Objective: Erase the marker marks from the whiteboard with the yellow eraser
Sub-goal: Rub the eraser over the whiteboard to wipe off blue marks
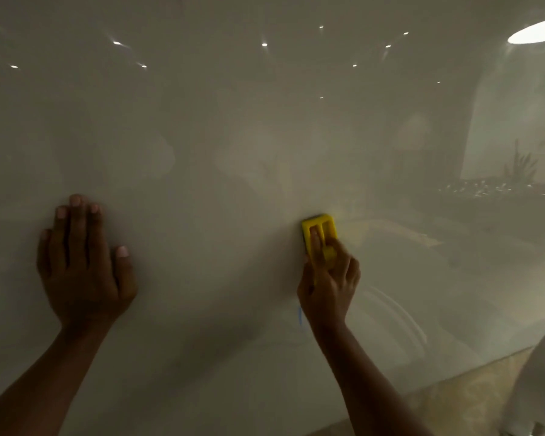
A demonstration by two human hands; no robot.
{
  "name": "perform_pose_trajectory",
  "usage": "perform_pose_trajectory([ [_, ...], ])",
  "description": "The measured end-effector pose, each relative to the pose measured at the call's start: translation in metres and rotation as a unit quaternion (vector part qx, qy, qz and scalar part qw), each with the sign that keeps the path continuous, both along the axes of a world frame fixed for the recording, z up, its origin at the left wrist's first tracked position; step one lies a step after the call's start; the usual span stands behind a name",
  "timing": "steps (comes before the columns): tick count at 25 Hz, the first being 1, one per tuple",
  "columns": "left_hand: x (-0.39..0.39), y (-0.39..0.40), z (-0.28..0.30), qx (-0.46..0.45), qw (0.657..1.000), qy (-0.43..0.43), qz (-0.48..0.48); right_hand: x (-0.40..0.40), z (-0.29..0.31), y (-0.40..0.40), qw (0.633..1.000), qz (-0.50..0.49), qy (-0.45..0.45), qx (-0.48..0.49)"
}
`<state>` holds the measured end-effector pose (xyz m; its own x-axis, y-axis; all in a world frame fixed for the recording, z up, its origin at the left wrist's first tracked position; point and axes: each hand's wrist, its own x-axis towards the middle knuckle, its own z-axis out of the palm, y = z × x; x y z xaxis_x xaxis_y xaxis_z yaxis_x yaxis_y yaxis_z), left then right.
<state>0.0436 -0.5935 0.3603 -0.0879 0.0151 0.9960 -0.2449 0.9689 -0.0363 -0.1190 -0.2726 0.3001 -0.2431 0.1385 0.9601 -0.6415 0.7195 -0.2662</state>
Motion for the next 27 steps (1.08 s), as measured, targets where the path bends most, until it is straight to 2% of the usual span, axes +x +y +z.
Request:
perform_pose_trajectory([
  [3,0.000,0.000,0.001,-0.002,1.000,0.003,-0.003,0.007,-0.039,-0.004,0.997,0.010,0.027,0.078],
  [6,-0.001,-0.003,0.001,-0.010,1.000,0.008,0.004,0.004,-0.036,0.006,0.990,0.014,0.059,0.127],
  [13,-0.004,-0.006,-0.003,-0.026,0.999,0.022,0.023,0.003,0.027,0.002,1.000,0.027,0.012,0.009],
  [17,-0.004,-0.008,-0.003,-0.024,0.999,0.024,0.020,0.014,0.031,-0.019,0.999,0.033,-0.013,-0.037],
  [23,-0.003,-0.006,-0.002,-0.027,0.999,0.018,0.011,0.038,0.018,-0.050,0.992,0.051,0.055,0.101],
  [27,-0.004,-0.006,-0.002,-0.029,0.999,0.013,-0.003,0.055,0.009,-0.076,0.964,0.098,0.103,0.225],
])
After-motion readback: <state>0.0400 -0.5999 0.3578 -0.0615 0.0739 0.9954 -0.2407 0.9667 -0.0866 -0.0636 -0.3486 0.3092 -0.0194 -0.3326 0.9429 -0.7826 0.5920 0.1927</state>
